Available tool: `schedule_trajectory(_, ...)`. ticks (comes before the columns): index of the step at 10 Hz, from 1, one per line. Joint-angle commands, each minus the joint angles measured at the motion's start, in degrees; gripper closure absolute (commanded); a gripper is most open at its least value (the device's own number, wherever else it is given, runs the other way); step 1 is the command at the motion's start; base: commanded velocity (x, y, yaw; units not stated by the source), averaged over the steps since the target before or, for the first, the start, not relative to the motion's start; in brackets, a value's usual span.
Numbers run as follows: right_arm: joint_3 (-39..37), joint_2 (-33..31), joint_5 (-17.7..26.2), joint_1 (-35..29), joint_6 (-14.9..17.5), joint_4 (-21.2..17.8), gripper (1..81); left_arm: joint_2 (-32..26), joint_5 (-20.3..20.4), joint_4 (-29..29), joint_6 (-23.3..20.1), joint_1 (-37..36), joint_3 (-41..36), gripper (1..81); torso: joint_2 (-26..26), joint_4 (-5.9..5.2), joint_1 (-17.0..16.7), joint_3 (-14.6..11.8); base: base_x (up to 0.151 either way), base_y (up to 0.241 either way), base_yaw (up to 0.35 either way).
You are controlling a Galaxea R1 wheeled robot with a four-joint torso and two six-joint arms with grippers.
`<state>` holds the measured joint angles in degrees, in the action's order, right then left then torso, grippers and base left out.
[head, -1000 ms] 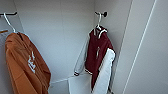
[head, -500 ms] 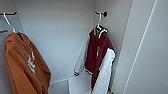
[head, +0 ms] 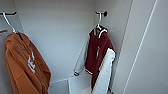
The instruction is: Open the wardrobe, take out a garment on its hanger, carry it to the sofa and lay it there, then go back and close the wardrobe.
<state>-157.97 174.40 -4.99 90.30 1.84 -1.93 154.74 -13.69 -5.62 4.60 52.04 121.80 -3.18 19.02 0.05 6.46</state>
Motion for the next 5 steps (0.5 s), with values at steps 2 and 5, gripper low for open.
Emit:
schedule_trajectory(2,-0.23,-0.17,2.96,-2.35,-0.08,-0.27,1.0,-3.54,-3.01,0.87,2.86,-10.77,-6.3,1.0,0.0,0.0,0.0,0.0,0.0,0.0,0.0)
schedule_trajectory(5,-0.23,-0.17,2.96,-2.44,-0.08,-0.18,1.0,-4.17,-5.47,0.87,4.54,-15.07,-7.8,1.0,0.0,0.0,0.05,0.02,0.0,0.0,0.0)
